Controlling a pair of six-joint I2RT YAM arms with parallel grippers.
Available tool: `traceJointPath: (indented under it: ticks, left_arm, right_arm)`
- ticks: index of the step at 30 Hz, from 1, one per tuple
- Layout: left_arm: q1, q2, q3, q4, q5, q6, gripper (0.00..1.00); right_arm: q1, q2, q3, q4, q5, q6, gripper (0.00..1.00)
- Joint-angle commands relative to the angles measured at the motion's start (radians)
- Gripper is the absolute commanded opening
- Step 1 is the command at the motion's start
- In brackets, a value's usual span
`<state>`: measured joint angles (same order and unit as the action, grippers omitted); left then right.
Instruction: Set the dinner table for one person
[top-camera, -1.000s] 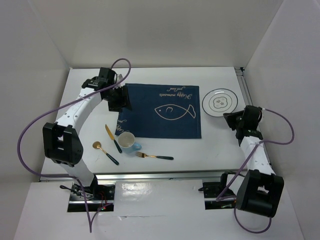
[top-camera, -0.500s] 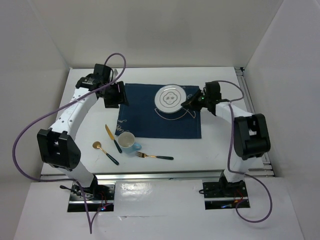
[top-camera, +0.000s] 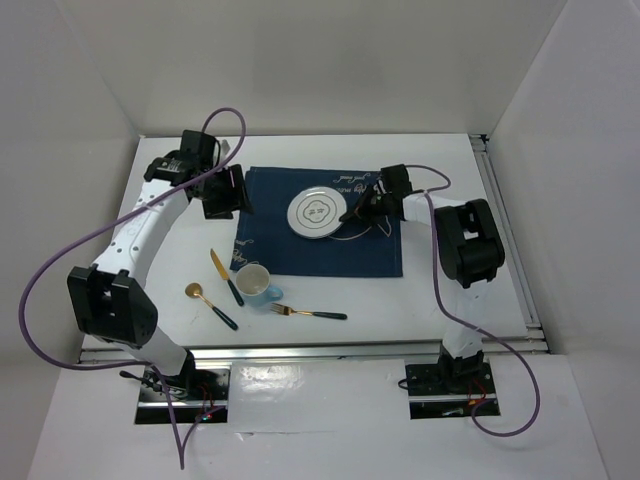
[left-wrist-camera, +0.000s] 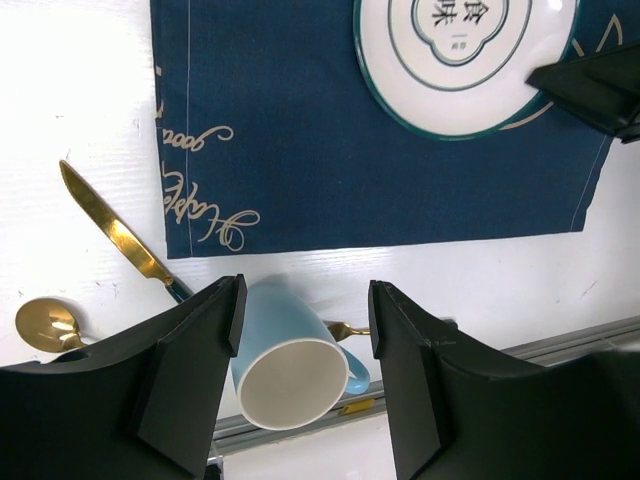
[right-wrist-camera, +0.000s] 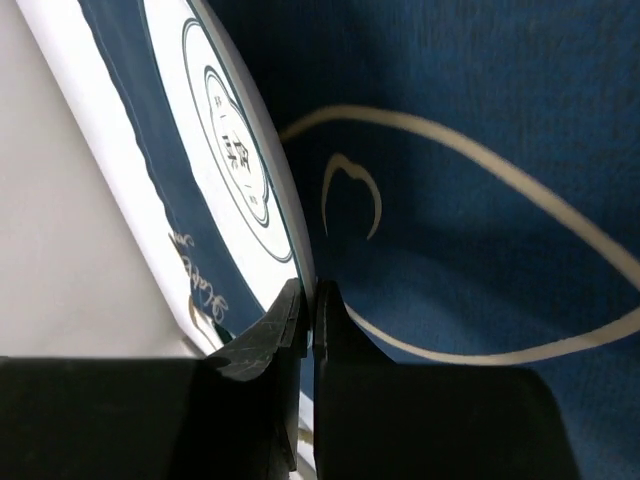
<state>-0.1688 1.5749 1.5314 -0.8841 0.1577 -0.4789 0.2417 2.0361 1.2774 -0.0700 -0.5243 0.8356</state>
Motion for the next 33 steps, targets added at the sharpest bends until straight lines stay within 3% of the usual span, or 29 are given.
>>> traceJointPath:
  ticks: [1, 5, 6, 10, 14, 19, 27, 33]
  left_arm:
    - [0.006, -0.047, -0.002, -0.004, 0.006, -0.015, 0.69]
    - [0.006, -0.047, -0.002, -0.004, 0.016, -0.015, 0.69]
    - [0.006, -0.056, 0.007, -0.015, 0.016, -0.015, 0.69]
    - [0.006, -0.067, 0.03, -0.025, -0.013, -0.015, 0.69]
    - [0.031, -0.067, 0.078, -0.048, -0.067, -0.006, 0.69]
    - [0.087, -0.058, 0.104, -0.096, -0.245, -0.111, 0.7]
    - [0.189, -0.153, -0.089, -0.087, -0.313, -0.211, 0.74]
    - [0.244, -0.187, -0.149, -0.056, -0.262, -0.176, 0.79]
  right_arm:
    - [0.021, 0.013, 0.017, 0.009, -0.071, -0.016, 0.0]
    - [0.021, 0.033, 0.04, -0.054, -0.036, -0.048, 0.47]
    - [0.021, 0.012, 0.04, -0.104, -0.008, -0.061, 0.69]
    - [0.048, -0.092, 0.074, -0.249, 0.208, -0.13, 0.95]
    - [0.08, -0.244, 0.063, -0.313, 0.436, -0.182, 0.97]
    - [0.244, -0.367, 0.085, -0.313, 0.471, -0.3, 0.97]
    - [0.524, -0.246, 0.252, -0.346, 0.282, -0.525, 0.96]
    - [0.665, -0.122, 0.347, -0.389, 0.334, -0.581, 0.9]
